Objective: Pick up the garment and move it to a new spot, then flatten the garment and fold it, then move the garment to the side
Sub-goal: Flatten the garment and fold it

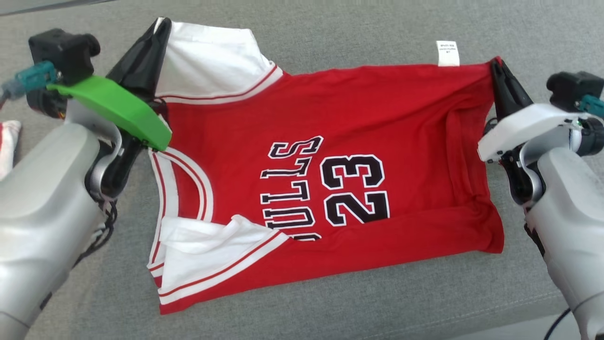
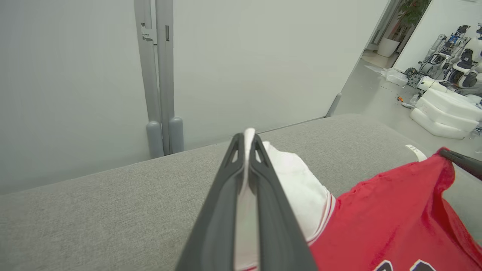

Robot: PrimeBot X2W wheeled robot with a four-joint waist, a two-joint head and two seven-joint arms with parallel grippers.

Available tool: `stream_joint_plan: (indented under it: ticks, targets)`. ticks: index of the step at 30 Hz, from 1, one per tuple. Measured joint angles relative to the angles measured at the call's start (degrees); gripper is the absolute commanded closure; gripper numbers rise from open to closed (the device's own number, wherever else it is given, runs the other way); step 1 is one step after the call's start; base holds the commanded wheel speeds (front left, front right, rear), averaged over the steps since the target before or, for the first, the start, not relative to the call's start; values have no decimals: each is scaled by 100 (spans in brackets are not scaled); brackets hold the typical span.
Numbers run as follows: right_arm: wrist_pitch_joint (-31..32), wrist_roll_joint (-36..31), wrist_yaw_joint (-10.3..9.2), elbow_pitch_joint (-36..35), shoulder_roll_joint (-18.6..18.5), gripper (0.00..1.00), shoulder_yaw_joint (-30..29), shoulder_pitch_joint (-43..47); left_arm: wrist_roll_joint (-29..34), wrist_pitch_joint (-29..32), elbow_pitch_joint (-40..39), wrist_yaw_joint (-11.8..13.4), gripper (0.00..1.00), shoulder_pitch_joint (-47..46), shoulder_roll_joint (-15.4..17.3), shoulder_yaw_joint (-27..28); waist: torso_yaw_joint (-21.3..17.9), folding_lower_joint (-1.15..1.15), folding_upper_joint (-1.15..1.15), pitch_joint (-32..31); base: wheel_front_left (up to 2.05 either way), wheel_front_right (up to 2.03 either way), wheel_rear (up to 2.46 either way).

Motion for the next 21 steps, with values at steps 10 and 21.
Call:
stream_joint_plan:
  ticks: [10, 21]
  targets:
    - [0, -368, -1, -1505, 68, 100, -906, 1751, 730, -5, -2163, 728, 100, 2543, 94, 1284, 352, 0, 0, -498, 0, 0, 0]
    - [-3, -283, -1, -2060, 308, 100, -1405, 2908, 950, -5, -2974, 1093, 100, 4593, -299, 2072, 405, 0, 0, -738, 0, 0, 0]
